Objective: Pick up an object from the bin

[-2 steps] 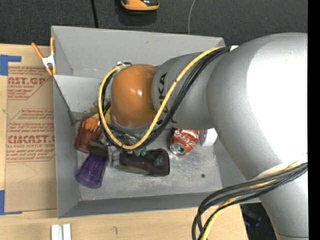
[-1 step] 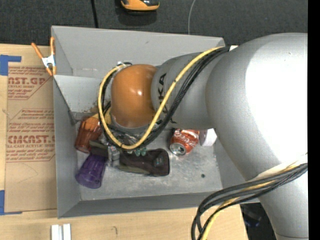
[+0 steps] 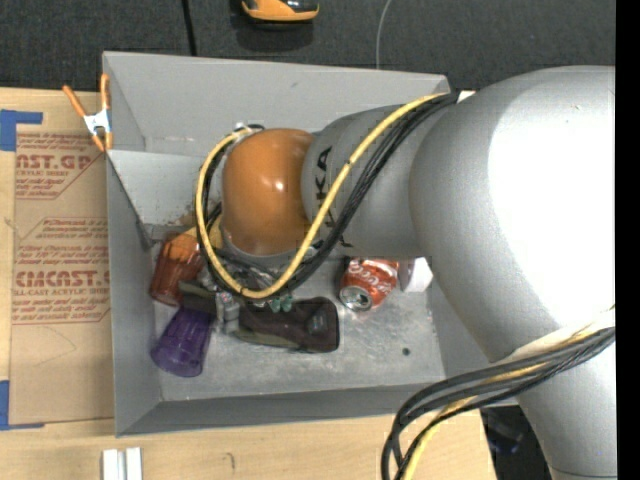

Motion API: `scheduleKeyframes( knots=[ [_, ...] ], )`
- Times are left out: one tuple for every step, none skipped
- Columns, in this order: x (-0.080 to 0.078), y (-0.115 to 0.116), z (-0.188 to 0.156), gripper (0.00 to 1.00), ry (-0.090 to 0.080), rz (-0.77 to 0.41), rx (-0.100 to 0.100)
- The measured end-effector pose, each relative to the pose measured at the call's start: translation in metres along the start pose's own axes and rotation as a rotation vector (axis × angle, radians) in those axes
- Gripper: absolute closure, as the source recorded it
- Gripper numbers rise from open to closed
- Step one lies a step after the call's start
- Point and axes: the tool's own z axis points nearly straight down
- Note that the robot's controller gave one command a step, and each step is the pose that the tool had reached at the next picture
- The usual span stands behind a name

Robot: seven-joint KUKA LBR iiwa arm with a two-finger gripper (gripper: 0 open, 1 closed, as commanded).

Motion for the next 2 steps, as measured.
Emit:
scheduleKeyframes(
  knots=[
    [0.0, 0.0, 0.0, 1.0, 0.0, 0.0, 0.0],
    [0.0, 0.0, 0.0, 1.0, 0.0, 0.0, 0.0]
  ],
)
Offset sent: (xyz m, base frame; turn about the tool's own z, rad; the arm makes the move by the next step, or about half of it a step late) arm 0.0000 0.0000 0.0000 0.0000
